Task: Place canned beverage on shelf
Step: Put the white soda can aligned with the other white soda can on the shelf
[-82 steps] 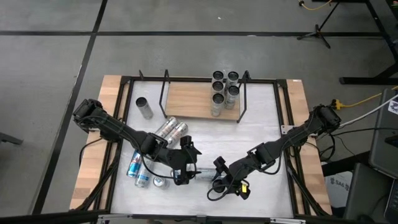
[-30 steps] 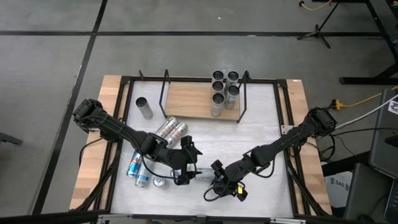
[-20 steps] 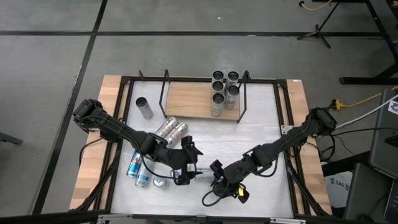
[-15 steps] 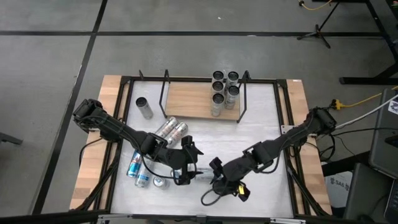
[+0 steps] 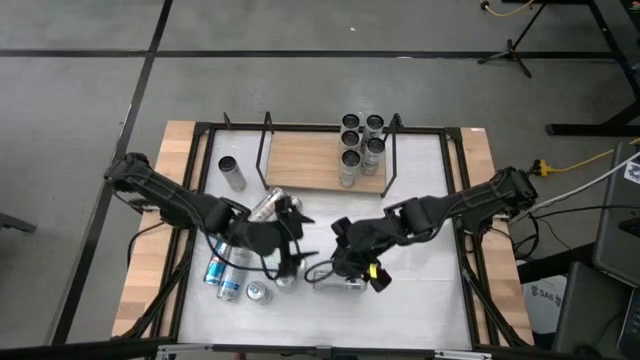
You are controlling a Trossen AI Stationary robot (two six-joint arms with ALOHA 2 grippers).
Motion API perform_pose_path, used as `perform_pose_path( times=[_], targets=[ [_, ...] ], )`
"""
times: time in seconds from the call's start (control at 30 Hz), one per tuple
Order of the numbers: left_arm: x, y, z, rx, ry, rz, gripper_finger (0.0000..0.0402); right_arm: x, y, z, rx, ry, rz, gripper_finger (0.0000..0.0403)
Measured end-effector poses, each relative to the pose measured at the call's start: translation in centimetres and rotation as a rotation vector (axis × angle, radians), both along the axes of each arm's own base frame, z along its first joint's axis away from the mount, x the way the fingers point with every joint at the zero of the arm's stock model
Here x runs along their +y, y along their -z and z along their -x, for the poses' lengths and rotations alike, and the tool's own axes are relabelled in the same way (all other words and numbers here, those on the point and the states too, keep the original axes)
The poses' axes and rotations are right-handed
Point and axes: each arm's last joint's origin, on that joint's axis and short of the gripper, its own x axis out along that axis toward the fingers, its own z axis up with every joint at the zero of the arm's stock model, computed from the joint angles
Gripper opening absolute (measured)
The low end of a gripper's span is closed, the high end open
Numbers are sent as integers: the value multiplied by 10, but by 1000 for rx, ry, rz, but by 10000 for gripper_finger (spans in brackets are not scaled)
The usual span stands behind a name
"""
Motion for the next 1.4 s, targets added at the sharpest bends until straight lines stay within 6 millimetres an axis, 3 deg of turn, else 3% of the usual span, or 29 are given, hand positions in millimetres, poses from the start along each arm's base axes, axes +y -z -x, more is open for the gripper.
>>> perform_pose_path(
  times=[0.23,0.43,0.7,1.03,1.4],
  targets=[
    [27,-21,14,-32,-48,-62,348,-31,-8,9,55,79,31,246],
    [45,-23,12,-16,-78,-109,348,-68,-10,25,69,181,41,246],
    [68,-17,5,22,-154,-114,348,-109,19,42,-20,318,3,246],
    [86,-3,-10,71,-192,-99,348,-134,71,39,-54,561,-70,254],
    [98,37,-41,186,-231,-90,348,-138,94,45,-7,788,-88,260]
  ],
)
